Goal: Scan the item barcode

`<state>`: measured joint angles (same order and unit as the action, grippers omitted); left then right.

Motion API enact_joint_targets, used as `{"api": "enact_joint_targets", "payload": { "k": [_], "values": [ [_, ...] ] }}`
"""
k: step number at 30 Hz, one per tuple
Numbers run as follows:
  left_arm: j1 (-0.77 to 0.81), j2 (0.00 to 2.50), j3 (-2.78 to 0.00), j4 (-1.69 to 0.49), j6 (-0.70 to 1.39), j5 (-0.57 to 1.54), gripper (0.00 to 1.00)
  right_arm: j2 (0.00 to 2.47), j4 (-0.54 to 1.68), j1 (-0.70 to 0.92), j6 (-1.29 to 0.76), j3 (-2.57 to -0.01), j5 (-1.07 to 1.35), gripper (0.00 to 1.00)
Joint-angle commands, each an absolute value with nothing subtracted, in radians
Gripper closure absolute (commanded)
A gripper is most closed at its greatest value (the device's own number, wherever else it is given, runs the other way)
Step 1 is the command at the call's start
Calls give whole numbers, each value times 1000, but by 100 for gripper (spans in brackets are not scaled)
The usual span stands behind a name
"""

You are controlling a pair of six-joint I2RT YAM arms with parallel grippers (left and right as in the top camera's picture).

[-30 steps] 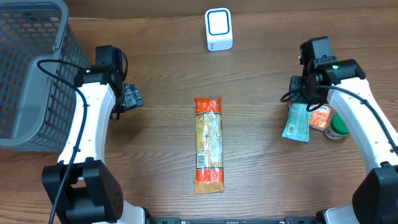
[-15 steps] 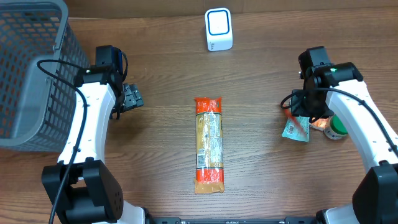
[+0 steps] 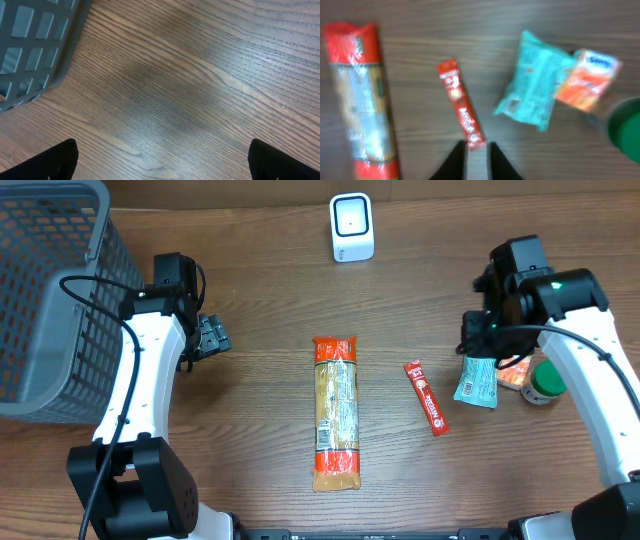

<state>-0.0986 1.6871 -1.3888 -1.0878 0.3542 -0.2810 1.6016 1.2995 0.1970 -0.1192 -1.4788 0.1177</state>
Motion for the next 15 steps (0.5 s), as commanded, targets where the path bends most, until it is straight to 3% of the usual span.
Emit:
{"api": "enact_joint_targets", "payload": {
  "k": [1, 15],
  "values": [
    [-97, 1667, -1407, -1088, 329, -287, 0, 1591, 1261, 251, -96, -1441, 185, 96],
    [-97, 1667, -1407, -1088, 329, -287, 0, 1599, 734, 444, -104, -1015, 150, 93]
  ]
}}
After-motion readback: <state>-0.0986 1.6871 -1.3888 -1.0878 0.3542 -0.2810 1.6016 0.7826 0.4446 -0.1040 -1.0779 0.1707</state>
